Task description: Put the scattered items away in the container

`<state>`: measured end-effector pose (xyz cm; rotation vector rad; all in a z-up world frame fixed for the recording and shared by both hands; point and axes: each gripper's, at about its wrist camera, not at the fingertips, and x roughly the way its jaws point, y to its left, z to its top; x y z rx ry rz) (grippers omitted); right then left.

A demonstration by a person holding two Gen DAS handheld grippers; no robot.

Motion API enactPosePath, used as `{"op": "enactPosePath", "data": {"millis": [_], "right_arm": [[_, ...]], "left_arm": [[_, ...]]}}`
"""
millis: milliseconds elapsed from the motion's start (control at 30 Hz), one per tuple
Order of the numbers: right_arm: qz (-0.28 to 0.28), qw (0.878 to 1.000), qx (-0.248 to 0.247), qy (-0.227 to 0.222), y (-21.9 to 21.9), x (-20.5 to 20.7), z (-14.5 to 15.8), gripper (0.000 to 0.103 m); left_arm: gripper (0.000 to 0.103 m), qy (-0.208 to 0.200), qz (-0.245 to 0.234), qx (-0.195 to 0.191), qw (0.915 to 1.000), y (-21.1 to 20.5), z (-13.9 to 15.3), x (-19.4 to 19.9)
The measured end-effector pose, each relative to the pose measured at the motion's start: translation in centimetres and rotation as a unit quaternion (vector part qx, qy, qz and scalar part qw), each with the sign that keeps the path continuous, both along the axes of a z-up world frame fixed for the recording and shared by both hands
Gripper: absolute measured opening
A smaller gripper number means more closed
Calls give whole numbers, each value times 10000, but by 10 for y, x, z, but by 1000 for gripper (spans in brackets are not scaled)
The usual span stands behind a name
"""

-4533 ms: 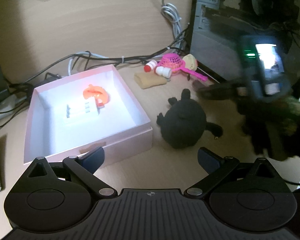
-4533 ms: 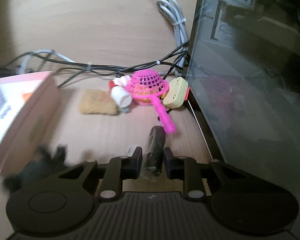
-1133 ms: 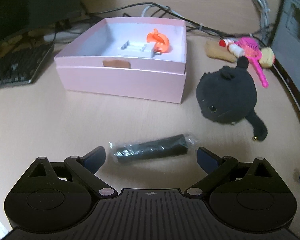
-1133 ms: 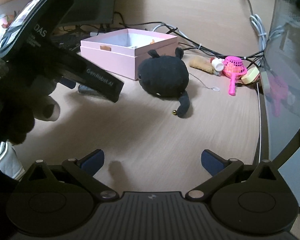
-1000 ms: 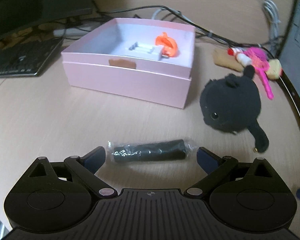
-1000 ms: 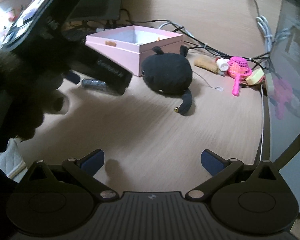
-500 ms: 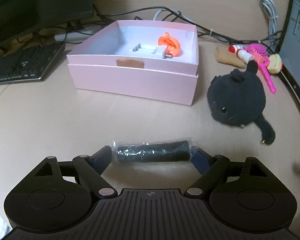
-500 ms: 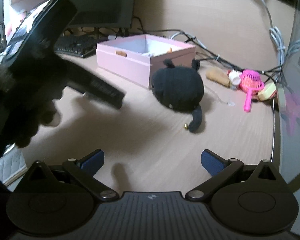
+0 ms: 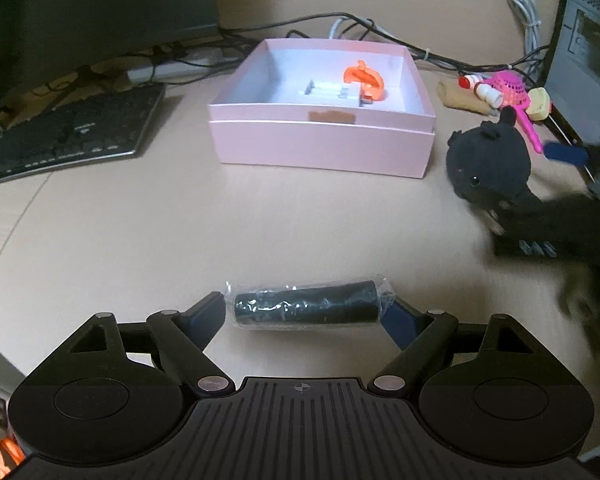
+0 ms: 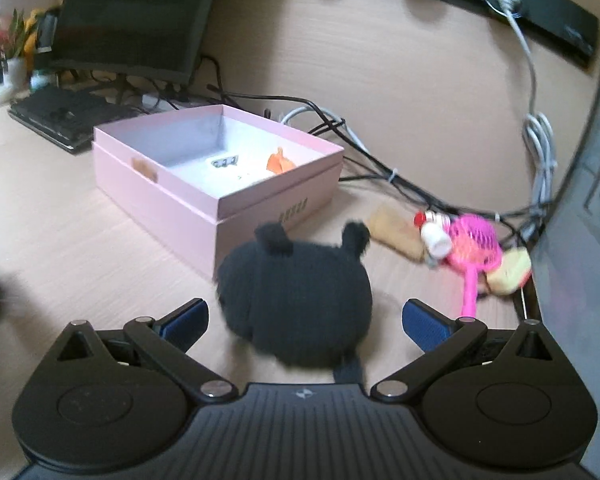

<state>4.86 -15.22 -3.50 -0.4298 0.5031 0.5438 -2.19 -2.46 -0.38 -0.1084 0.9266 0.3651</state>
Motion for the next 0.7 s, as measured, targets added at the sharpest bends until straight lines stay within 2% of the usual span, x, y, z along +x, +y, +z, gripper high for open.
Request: {"op": "enactPosePath", "data": {"millis": [100,133,167,367,467,700], "right_arm": [[-49,9996,-276,51,15,11,-7,99],[-80,9994,-307,157,17,14,-8,89],[-141,9991,-296,273,18,16,-8,87],[-445,9976,91,519,10,-2,19,86],[-423,9974,221,542,9,-22,38,86],[-243,9937,465,995,21,-60,65,86]], "left_arm": [[89,-36,9,27,10000,11,3,-8],[89,-55,15,19,10000,15,4,-10],[89,-75,17,9,10000,19,5,-12],[89,-84,-267,-95,9996,39,3,-14],[89,-139,-521,-109,9985,44,3,-11],[89,-204,-1108,-143,9935,56,0,-5]]}}
